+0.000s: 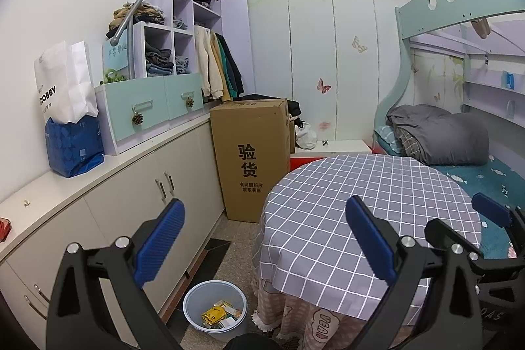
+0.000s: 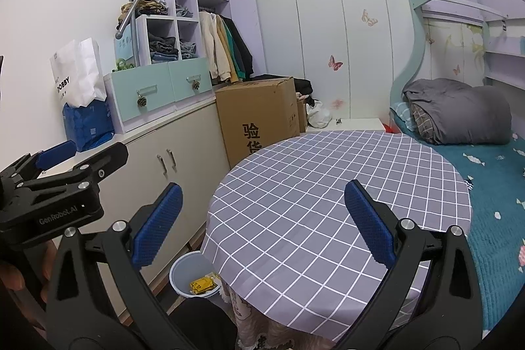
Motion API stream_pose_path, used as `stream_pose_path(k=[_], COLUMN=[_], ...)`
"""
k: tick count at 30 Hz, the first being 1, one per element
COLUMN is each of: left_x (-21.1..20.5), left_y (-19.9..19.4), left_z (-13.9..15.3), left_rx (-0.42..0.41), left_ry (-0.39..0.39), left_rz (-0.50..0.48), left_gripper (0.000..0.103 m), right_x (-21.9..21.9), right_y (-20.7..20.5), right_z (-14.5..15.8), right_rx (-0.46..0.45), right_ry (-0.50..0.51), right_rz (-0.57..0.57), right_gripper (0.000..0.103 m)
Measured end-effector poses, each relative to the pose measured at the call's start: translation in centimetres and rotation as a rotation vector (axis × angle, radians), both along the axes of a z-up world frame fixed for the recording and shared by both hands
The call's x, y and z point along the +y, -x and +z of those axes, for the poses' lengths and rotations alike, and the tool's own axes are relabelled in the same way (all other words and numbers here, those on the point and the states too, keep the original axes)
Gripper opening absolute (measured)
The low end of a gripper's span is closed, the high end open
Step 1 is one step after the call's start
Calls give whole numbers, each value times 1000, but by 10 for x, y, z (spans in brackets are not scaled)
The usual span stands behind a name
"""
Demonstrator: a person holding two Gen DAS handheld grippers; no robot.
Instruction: Collect trash
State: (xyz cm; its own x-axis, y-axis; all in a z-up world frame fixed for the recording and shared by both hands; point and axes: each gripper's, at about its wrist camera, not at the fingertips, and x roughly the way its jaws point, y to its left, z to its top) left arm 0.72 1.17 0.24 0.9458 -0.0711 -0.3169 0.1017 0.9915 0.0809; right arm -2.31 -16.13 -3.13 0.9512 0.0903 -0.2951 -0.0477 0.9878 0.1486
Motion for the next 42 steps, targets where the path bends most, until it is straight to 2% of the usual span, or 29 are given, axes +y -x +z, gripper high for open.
stream_pose_path(k=[42], left_x=[-1], left_y=[-5], left_z=[-3], left_rx=[17], left_ry=[-11], left_rz=[-2], left_gripper=[96], right_x=[11], right_y=[-3], right_z=[-9], right_rx=[41], right_ry=[-13], right_rz=[17], right_gripper=[97])
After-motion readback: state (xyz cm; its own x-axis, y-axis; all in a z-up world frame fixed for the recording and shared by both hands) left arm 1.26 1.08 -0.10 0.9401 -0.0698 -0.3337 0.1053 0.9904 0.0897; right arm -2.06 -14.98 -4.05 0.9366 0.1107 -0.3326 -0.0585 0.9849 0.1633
